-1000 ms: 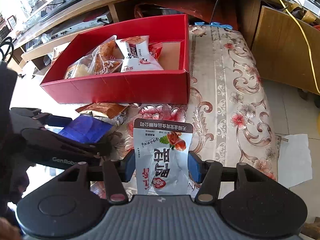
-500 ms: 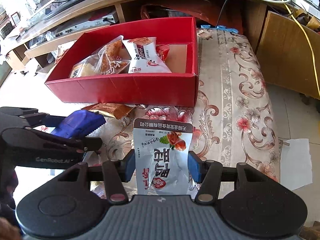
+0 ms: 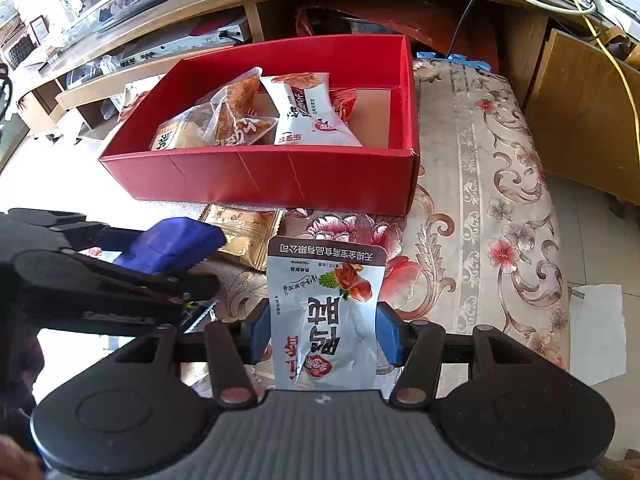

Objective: Organize snacks
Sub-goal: 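Lift both held snacks and carry them over the red box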

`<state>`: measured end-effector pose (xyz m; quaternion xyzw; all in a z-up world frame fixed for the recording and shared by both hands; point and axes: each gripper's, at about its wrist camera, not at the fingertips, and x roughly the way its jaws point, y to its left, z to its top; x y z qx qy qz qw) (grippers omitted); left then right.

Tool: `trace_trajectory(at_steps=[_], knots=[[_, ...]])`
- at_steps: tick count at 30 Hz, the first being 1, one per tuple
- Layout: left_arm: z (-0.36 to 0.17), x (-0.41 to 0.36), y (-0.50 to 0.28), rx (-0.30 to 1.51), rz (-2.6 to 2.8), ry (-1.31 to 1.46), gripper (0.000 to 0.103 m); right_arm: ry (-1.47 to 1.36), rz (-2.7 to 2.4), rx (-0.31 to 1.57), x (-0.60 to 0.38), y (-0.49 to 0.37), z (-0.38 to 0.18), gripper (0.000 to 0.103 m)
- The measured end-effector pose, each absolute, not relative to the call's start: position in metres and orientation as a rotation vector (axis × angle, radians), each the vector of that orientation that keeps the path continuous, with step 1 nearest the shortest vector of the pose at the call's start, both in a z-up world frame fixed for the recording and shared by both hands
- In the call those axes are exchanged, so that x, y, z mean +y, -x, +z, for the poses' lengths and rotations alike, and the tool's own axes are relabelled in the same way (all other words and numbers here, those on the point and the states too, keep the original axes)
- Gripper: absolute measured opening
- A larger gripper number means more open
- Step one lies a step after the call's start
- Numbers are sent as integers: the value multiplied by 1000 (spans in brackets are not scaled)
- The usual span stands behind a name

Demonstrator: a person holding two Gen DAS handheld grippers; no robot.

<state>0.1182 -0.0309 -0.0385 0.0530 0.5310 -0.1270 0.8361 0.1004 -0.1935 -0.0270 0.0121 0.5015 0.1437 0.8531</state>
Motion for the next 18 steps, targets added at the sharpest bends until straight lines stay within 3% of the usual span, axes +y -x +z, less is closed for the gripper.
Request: trace_trajectory(at_steps=[18], knots=[[4,-26,-120,959,-223,-72,81,-63,299,956,-187,-116,4,52]])
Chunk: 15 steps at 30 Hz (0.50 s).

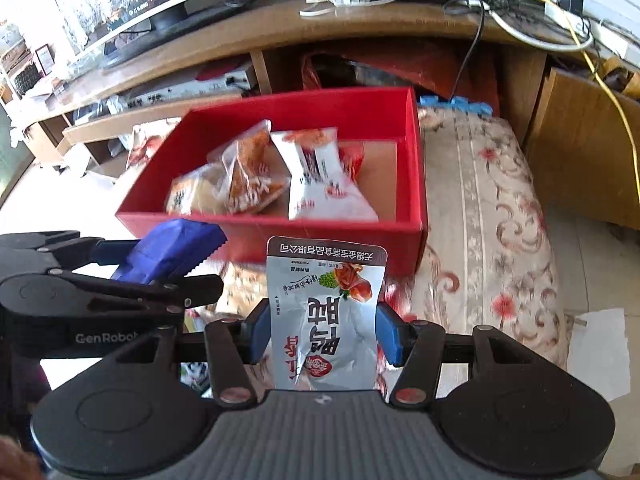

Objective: Organize snacks
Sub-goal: 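Lift both held snacks and carry them over the red box, then lower the blue pouch and white bag into the box and open both tools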

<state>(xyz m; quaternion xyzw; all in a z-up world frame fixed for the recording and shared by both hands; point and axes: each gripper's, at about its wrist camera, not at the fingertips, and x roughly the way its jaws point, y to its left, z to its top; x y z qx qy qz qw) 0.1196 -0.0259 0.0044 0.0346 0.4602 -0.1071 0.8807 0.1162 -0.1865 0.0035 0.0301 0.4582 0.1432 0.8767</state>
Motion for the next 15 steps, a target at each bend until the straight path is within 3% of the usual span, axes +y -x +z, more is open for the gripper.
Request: trace_trajectory(at_steps=[15], knots=[[31,-20,-154,862,-150,-16,81,-119,264,875,-184,-155,31,52]])
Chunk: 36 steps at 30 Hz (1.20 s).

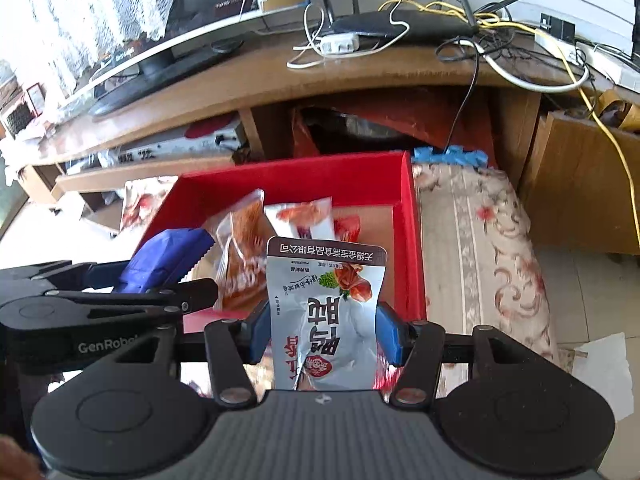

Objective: Organize snacks
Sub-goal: 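Lower the blue pouch and white bag into the box and open both tools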

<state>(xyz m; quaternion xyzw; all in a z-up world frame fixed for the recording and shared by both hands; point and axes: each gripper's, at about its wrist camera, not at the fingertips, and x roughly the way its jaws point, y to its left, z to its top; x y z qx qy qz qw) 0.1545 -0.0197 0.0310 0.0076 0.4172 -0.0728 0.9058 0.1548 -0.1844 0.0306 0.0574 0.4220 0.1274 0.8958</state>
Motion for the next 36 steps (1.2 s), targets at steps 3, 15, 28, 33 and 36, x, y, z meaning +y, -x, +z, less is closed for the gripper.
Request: trace_trajectory(at_steps=[3,15,28,33,36], knots=[[32,-19,-163,854,-136,-7,81,-121,259,866,-183,-164,33,52],[27,-14,-196,845,-83,-1,80,-100,247,856,-174,-203,27,52],[8,-6,-218,879,-39,-4,79,-68,249,877,-162,-228,9,52],[1,-6,-221,889,-22,-22,79,-51,252,888,-158,-233,0,52],[-5,-5,-222,902,-14,-25,80,-41,253,895,-156,-235,-6,52]])
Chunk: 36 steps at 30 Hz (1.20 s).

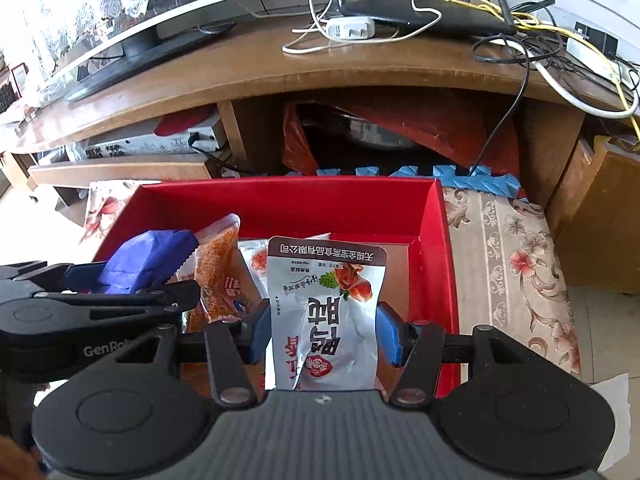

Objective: Organize snacks
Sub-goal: 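Lower the blue pouch and white bag into the box and open both tools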

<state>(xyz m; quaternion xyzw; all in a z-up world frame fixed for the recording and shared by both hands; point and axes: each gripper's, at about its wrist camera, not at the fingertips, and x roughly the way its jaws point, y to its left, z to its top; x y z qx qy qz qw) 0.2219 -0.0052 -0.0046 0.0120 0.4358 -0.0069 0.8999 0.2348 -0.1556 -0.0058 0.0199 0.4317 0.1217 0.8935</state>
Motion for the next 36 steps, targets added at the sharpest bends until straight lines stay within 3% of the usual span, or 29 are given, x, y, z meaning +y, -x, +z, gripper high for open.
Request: trace_trajectory(at_steps=[36], knots=[[-7,-5,-220,920,-3,-47,87,-20,261,908,-156,-233,-15,58]])
